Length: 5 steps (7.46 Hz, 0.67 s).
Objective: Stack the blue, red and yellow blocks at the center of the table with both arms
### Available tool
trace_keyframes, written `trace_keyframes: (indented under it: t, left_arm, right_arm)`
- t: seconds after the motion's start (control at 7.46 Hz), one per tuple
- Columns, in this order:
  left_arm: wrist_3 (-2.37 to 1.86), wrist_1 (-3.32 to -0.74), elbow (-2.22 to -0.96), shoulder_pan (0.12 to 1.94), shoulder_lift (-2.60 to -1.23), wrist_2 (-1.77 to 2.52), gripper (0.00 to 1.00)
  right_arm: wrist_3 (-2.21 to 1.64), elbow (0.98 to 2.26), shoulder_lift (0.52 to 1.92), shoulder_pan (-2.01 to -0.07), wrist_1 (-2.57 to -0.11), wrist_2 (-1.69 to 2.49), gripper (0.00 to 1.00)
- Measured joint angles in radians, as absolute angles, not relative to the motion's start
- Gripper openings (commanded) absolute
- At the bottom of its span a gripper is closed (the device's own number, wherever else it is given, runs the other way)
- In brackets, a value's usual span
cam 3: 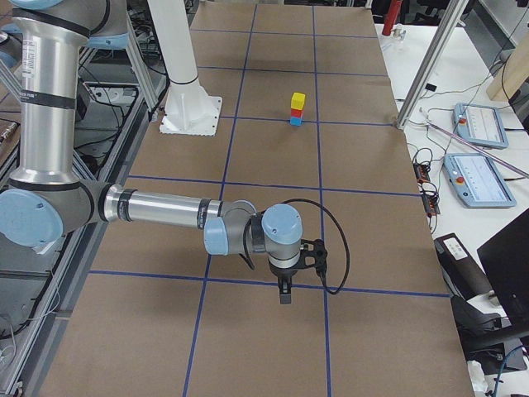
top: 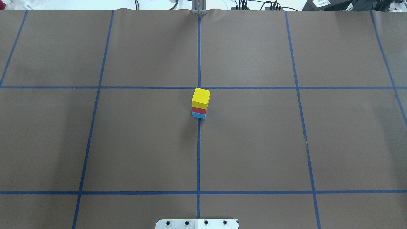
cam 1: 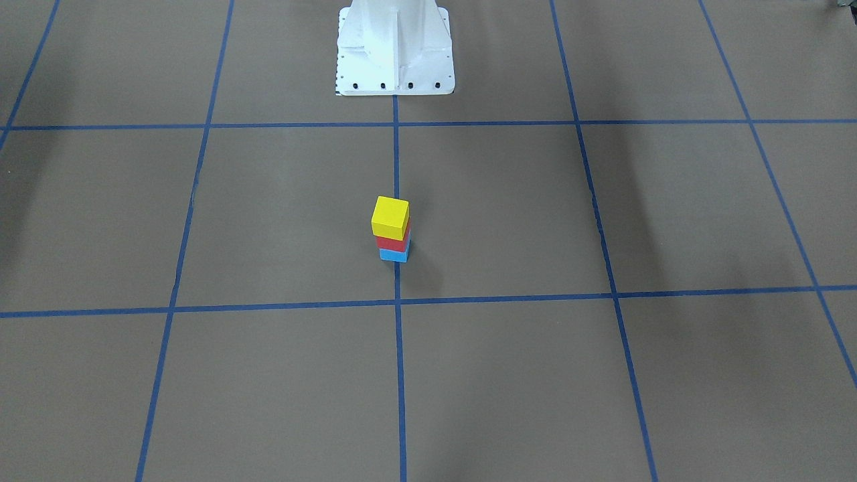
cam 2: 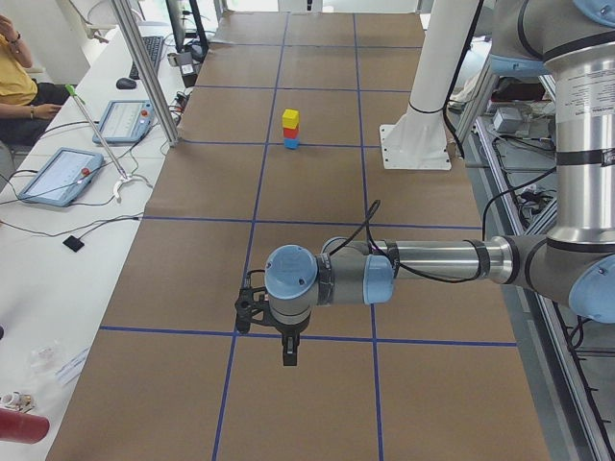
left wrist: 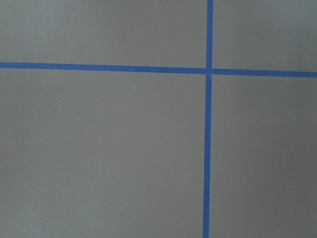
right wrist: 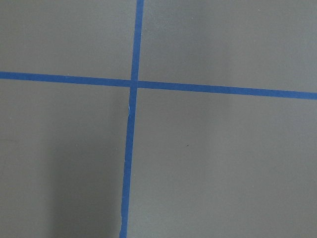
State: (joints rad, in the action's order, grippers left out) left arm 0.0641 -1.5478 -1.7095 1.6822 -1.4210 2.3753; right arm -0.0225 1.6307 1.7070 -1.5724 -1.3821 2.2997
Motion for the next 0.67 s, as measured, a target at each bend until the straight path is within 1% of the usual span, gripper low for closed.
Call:
trace_keyframes:
  t: [0.67]
  left_arm:
    - [0.065,-1.548,-1.714,1.681,-1.396,2.370,1.00]
  right_arm:
    - [-0.023,1.629,1.711,-1.570,-1.382,2.301,1.00]
